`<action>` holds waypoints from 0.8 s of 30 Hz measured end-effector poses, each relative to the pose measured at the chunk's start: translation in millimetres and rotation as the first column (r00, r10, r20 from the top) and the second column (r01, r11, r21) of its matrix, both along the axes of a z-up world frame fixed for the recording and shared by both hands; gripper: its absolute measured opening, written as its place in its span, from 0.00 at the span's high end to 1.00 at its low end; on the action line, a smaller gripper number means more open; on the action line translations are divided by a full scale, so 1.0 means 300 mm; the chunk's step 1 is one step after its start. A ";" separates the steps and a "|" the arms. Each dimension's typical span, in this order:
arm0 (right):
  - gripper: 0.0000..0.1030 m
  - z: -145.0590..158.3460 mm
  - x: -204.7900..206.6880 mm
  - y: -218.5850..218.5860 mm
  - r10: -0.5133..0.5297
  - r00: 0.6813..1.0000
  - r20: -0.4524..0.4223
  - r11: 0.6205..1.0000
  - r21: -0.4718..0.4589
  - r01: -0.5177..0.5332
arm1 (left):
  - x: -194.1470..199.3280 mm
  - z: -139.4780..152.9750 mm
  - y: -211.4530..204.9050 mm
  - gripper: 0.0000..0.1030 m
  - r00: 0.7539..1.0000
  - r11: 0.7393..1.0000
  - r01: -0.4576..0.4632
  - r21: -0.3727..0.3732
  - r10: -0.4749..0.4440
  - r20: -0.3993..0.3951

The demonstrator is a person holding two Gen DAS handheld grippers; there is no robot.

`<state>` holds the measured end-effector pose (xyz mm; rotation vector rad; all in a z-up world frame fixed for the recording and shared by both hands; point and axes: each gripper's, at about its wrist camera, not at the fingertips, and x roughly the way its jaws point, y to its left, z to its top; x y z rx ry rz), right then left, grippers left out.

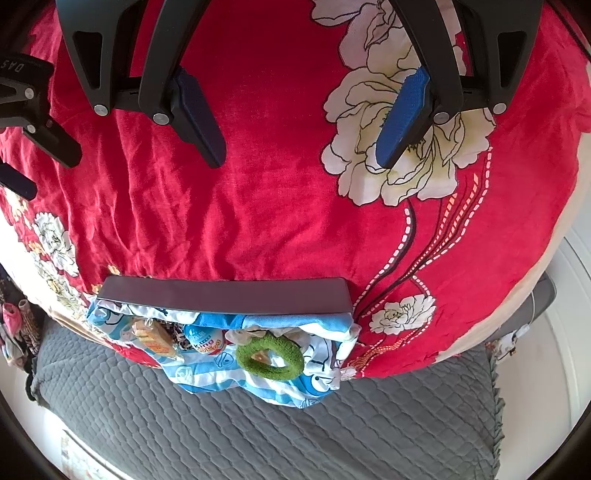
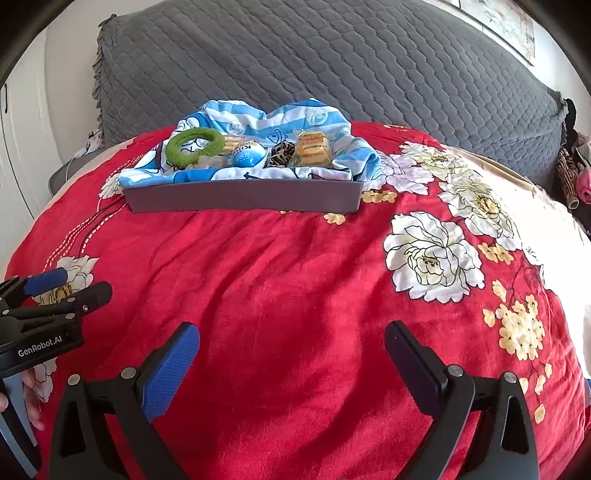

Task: Organize objects

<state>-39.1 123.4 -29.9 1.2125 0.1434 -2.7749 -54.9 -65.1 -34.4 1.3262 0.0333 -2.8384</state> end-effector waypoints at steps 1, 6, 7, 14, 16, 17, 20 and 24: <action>0.02 -0.001 0.002 -0.002 0.002 1.000 0.000 1.000 0.005 -0.002 | 0.000 0.000 0.000 0.18 1.000 1.000 0.001 -0.001 -0.001 0.001; 0.02 -0.010 0.004 -0.008 0.010 1.000 0.005 1.000 0.010 -0.010 | 0.005 0.001 -0.001 0.18 1.000 1.000 0.005 0.002 -0.005 -0.006; 0.02 -0.011 0.004 -0.009 0.010 1.000 0.005 1.000 0.012 -0.010 | 0.005 0.001 0.000 0.18 1.000 1.000 0.006 0.003 -0.006 -0.007; 0.02 -0.016 0.002 -0.010 0.015 1.000 0.007 1.000 0.012 -0.015 | 0.000 -0.010 0.004 0.18 1.000 1.000 0.011 0.003 -0.011 -0.004; 0.02 -0.019 0.001 -0.011 0.015 1.000 0.008 1.000 0.011 -0.015 | 0.000 -0.014 0.004 0.18 1.000 1.000 0.012 0.004 -0.012 -0.001; 0.02 -0.020 0.001 -0.011 0.015 1.000 0.009 1.000 0.011 -0.015 | -0.001 -0.015 0.004 0.18 1.000 1.000 0.012 0.006 -0.012 -0.001; 0.02 -0.021 0.000 -0.009 0.010 1.000 0.010 1.000 0.010 -0.011 | -0.002 -0.016 0.006 0.18 1.000 1.000 0.012 0.003 -0.012 0.000; 0.02 -0.021 -0.001 -0.006 0.010 1.000 0.008 1.000 0.004 -0.010 | -0.003 -0.016 0.006 0.18 1.000 1.000 0.014 0.006 -0.014 0.000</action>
